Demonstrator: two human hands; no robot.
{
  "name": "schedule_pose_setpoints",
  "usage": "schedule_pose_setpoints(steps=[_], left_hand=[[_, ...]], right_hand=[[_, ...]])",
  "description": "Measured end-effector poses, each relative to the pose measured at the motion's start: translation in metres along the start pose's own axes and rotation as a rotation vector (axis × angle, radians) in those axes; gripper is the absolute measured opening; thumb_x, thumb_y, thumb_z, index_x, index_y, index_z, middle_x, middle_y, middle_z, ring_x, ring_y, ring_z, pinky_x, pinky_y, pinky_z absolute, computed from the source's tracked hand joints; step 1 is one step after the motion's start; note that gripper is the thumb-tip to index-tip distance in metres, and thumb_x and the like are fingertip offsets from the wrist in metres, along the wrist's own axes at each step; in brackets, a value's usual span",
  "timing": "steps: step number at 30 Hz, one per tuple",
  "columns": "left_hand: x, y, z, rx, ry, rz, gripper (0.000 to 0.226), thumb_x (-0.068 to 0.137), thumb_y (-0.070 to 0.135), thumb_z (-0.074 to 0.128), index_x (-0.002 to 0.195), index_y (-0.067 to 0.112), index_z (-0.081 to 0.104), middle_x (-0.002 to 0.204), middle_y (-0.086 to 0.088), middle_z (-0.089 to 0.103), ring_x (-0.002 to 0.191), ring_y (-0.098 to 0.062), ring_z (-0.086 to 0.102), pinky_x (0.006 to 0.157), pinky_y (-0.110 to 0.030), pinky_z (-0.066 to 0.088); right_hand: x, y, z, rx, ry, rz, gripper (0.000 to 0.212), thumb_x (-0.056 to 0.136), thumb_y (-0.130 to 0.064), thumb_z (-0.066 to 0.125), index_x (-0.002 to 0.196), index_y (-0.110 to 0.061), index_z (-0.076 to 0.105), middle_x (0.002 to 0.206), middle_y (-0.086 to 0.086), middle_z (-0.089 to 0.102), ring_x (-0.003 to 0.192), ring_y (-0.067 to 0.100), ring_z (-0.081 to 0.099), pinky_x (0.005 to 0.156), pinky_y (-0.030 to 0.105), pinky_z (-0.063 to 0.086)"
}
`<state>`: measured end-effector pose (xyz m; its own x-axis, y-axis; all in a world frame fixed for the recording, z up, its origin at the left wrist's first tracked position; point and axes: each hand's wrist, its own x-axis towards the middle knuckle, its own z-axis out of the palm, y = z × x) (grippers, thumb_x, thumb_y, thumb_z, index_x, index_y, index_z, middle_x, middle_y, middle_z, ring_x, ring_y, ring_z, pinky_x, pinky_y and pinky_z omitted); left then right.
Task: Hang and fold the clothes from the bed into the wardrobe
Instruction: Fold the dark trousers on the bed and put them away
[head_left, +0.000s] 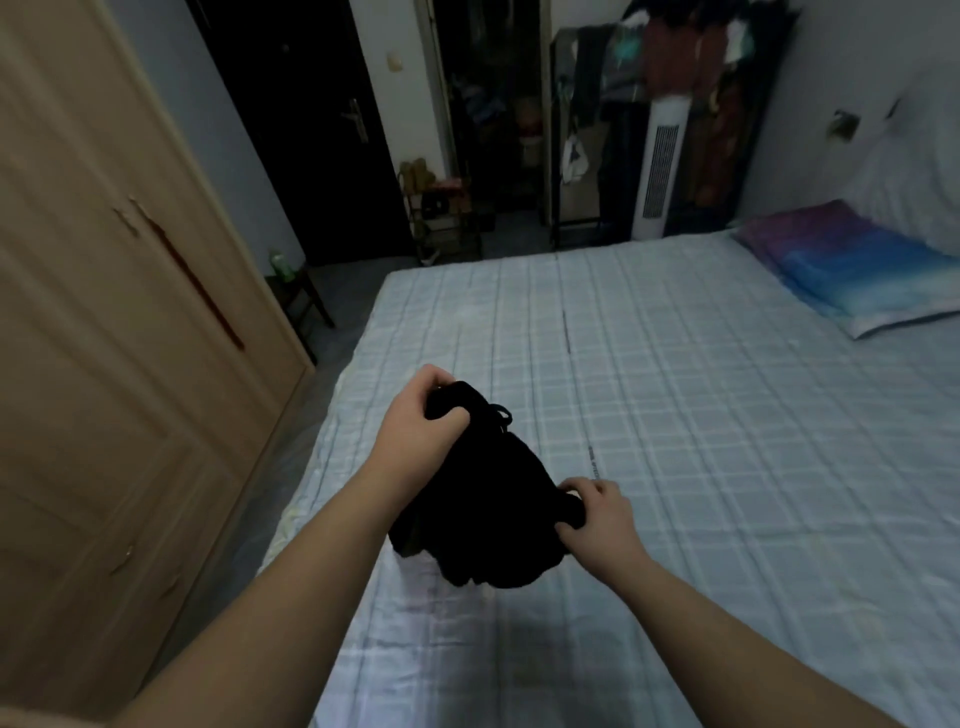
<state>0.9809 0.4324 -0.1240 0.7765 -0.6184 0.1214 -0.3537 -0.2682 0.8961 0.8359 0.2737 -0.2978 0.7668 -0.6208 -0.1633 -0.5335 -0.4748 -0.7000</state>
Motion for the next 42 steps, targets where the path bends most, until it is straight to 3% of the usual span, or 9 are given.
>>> schedule_pose_setpoints(steps=[6, 10, 12, 16, 25, 31, 33, 36, 42], left_hand=[[0.01, 0.013, -0.089, -0.082, 0.036, -0.09, 0.02, 0.076, 0.009, 0.047, 0.093, 0.019, 0.047, 0.085, -0.006, 0.049, 0.069, -0.016, 0.046, 0.063, -0.033, 0.038], [0.011, 0.013, -0.139, -0.106, 0.112, -0.118, 0.026, 0.083, -0.007, 0.037, 0.098, 0.012, 0.045, 0.087, -0.01, 0.048, 0.067, -0.019, 0.044, 0.06, -0.033, 0.036], [0.011, 0.01, -0.165, -0.012, 0.154, -0.063, 0.025, 0.087, -0.004, 0.037, 0.1, 0.015, 0.047, 0.093, -0.012, 0.053, 0.072, -0.021, 0.048, 0.067, -0.036, 0.041], [0.014, 0.001, -0.232, 0.165, 0.28, 0.006, 0.033, 0.088, 0.001, 0.032, 0.109, 0.015, 0.053, 0.103, -0.005, 0.063, 0.087, -0.026, 0.06, 0.079, -0.036, 0.05], [0.03, 0.005, -0.285, 0.592, 0.203, -0.044, 0.034, 0.095, 0.002, 0.042, 0.103, 0.027, 0.062, 0.099, 0.005, 0.061, 0.082, -0.01, 0.059, 0.062, -0.028, 0.051], [0.052, 0.024, -0.271, -0.153, 0.342, -0.034, 0.026, 0.101, -0.002, 0.039, 0.097, 0.011, 0.061, 0.111, -0.013, 0.058, 0.101, -0.033, 0.06, 0.06, -0.043, 0.061], [0.063, 0.035, -0.261, -0.33, 0.345, 0.051, 0.023, 0.102, -0.002, 0.042, 0.093, 0.01, 0.06, 0.111, -0.016, 0.059, 0.105, -0.036, 0.061, 0.063, -0.037, 0.061], [0.076, 0.057, -0.251, -0.46, 0.38, 0.153, 0.021, 0.1, 0.001, 0.049, 0.091, 0.012, 0.064, 0.103, -0.015, 0.062, 0.105, -0.034, 0.064, 0.072, -0.034, 0.06], [0.098, 0.083, -0.245, -0.121, 0.383, 0.329, 0.031, 0.078, 0.035, 0.081, 0.105, 0.038, 0.067, 0.11, 0.007, 0.068, 0.104, -0.011, 0.065, 0.089, -0.031, 0.053]], right_hand=[[-0.005, -0.083, 0.019, 0.579, -0.236, 0.09, 0.05, 0.09, -0.017, 0.061, 0.135, -0.026, 0.04, 0.134, 0.006, 0.044, 0.106, 0.021, 0.058, 0.078, 0.039, 0.056], [-0.01, -0.143, 0.041, 0.379, -0.294, -0.007, 0.026, 0.095, -0.009, 0.055, 0.118, -0.019, 0.058, 0.084, 0.002, 0.063, 0.049, -0.003, 0.057, 0.047, 0.014, 0.041], [-0.003, -0.165, 0.047, 0.301, -0.277, -0.024, 0.026, 0.092, -0.005, 0.048, 0.109, -0.015, 0.066, 0.065, -0.002, 0.06, 0.036, 0.0, 0.048, 0.04, 0.017, 0.036], [0.025, -0.205, 0.009, 0.547, -0.061, 0.06, 0.033, 0.091, -0.001, 0.038, 0.099, -0.012, 0.069, 0.063, 0.011, 0.053, 0.047, 0.018, 0.045, 0.045, 0.021, 0.035], [0.055, -0.288, -0.12, 0.988, 0.07, -0.05, 0.028, 0.098, -0.002, 0.039, 0.1, -0.008, 0.066, 0.087, 0.015, 0.057, 0.072, 0.027, 0.055, 0.06, 0.037, 0.055], [0.061, -0.287, -0.164, 1.178, 0.097, -0.154, 0.031, 0.095, 0.012, 0.033, 0.095, 0.004, 0.063, 0.111, 0.027, 0.055, 0.097, 0.037, 0.061, 0.081, 0.041, 0.056], [0.058, -0.283, -0.178, 1.105, 0.081, -0.249, 0.033, 0.092, 0.015, 0.035, 0.11, 0.004, 0.061, 0.121, 0.025, 0.055, 0.111, 0.036, 0.059, 0.091, 0.041, 0.054], [0.049, -0.273, -0.199, 0.525, 0.265, -0.407, 0.036, 0.091, 0.002, 0.063, 0.122, -0.015, 0.064, 0.12, 0.004, 0.064, 0.109, 0.02, 0.064, 0.092, 0.034, 0.054], [0.039, -0.277, -0.251, 0.455, 0.558, -0.433, 0.009, 0.088, -0.024, 0.074, 0.092, -0.017, 0.076, 0.073, 0.003, 0.073, 0.064, 0.019, 0.069, 0.062, 0.039, 0.059]])
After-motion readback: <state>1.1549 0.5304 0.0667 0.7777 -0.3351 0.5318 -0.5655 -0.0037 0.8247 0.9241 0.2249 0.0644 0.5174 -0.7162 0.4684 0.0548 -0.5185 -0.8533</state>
